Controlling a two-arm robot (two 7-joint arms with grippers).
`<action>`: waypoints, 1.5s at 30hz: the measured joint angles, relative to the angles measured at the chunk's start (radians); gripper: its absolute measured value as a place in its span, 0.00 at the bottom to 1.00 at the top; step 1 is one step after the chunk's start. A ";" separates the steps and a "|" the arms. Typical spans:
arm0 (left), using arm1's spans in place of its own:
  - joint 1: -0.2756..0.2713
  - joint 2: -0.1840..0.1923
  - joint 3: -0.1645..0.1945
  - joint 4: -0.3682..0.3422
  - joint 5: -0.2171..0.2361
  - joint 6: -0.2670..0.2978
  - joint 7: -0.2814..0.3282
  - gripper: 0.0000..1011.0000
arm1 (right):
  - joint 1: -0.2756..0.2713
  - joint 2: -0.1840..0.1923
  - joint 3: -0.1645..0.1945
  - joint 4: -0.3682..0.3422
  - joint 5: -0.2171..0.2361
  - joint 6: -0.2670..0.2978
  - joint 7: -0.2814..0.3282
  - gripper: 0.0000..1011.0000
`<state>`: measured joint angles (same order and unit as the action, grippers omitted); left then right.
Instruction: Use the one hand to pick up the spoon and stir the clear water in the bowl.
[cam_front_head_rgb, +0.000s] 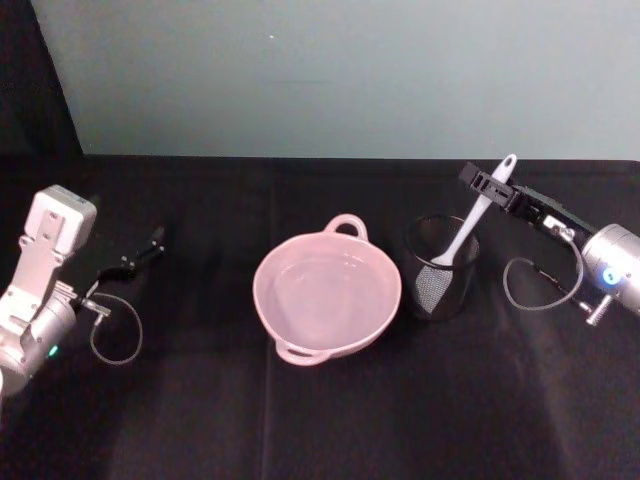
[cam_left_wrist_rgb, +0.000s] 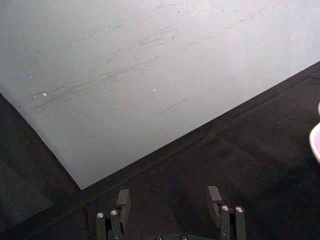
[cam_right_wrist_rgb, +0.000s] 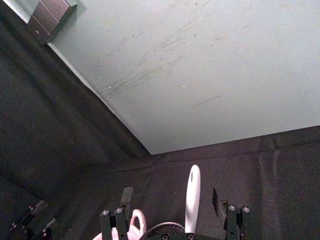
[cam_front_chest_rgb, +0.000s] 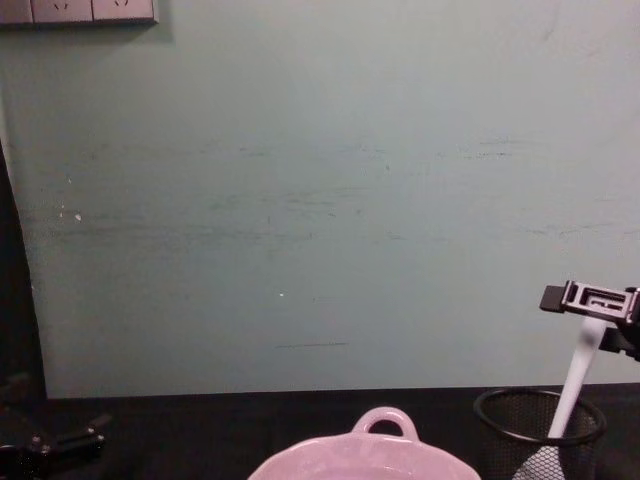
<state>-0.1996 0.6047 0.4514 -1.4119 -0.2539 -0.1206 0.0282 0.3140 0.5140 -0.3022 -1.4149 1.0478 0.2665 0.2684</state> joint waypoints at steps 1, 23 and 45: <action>0.000 0.000 0.000 0.000 0.000 0.000 0.000 1.00 | 0.002 0.000 -0.002 0.002 0.000 -0.002 -0.001 0.99; 0.000 0.000 0.000 0.000 0.000 0.000 0.000 1.00 | 0.008 0.000 -0.009 0.008 0.007 -0.015 -0.010 0.92; 0.000 0.000 0.000 0.000 0.000 0.000 0.000 1.00 | 0.007 0.001 -0.008 0.006 0.007 -0.013 -0.010 0.26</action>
<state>-0.1996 0.6047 0.4514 -1.4120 -0.2539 -0.1205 0.0283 0.3211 0.5145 -0.3100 -1.4086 1.0548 0.2537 0.2588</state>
